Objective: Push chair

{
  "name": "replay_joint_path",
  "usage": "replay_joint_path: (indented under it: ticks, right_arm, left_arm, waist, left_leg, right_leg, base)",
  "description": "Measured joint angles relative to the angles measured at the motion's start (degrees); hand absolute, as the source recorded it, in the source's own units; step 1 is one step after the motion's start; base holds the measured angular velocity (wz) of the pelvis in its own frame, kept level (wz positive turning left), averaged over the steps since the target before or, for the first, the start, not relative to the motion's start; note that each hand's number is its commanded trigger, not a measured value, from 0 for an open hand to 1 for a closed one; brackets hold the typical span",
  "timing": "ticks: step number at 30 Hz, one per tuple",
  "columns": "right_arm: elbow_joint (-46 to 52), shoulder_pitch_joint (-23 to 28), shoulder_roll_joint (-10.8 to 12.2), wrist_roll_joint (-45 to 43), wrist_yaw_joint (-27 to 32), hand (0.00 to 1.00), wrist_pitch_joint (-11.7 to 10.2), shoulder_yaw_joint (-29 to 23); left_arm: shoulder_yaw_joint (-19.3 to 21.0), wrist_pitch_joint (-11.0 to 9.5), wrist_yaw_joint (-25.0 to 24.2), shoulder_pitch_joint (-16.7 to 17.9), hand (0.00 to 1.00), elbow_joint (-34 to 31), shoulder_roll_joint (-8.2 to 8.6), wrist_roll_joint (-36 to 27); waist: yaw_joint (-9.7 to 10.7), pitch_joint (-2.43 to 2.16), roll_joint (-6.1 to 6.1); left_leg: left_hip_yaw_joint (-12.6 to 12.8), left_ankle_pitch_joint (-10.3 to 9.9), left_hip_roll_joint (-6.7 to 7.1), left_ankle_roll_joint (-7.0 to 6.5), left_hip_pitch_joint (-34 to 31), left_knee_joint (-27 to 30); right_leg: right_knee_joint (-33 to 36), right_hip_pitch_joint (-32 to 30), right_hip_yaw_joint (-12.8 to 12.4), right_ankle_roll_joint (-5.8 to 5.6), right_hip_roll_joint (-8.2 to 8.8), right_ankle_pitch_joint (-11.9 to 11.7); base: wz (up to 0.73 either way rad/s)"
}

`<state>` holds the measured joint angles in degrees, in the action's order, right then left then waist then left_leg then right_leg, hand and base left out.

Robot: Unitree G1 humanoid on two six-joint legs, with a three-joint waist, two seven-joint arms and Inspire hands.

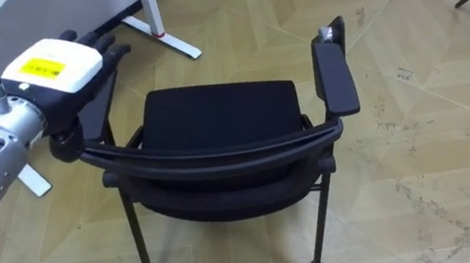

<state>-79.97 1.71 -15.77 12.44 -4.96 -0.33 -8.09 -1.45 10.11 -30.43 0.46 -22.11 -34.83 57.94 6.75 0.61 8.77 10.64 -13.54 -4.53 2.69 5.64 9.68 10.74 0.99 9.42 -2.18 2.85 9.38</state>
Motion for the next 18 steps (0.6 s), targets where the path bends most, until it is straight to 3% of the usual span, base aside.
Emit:
replay_joint_path:
  ticks: [4,9,11,18]
  right_arm:
    - [0.2,0.0,0.0,-3.0,-0.1,0.00,0.0,0.0]
    - [0.2,-0.2,-0.2,-5.3,-0.2,0.00,-0.1,-0.1]
    - [0.1,-0.1,-0.3,-5.3,-0.2,0.00,-0.1,-0.1]
    - [0.1,0.2,-0.3,-5.3,-0.2,0.00,0.6,-0.1]
  left_arm:
    - [0.1,0.3,-2.9,-2.6,0.00,-0.4,-0.31,0.0]
    - [0.1,0.5,-7.7,-5.4,0.00,-1.1,-4.12,-5.5]
    - [0.1,0.9,-9.2,-6.4,0.00,-1.1,-4.77,-8.1]
    - [0.1,2.4,-14.7,-7.4,0.00,-1.2,-4.99,-12.4]
  waist:
    - [-0.8,-0.23,0.32]
    - [-0.8,-0.26,0.77]
    - [-0.8,-0.19,0.86]
    - [-0.8,-0.08,1.02]
  left_leg:
    - [0.0,0.0,0.00,0.00,0.0,0.0]
    - [-0.6,0.0,0.01,0.00,0.1,0.0]
    - [-1.1,0.0,0.02,0.00,0.1,0.0]
    - [-1.4,0.0,0.04,0.00,0.0,0.0]
  right_leg:
    - [-0.1,0.0,-0.1,0.00,0.01,0.0]
    - [-0.1,0.2,-0.1,0.00,0.04,0.0]
    - [0.0,0.3,0.1,0.00,0.05,0.0]
    - [0.0,0.3,0.1,0.00,0.05,0.0]
  base:
    - [0.00]
    - [0.02]
    - [0.06]
    - [0.01]
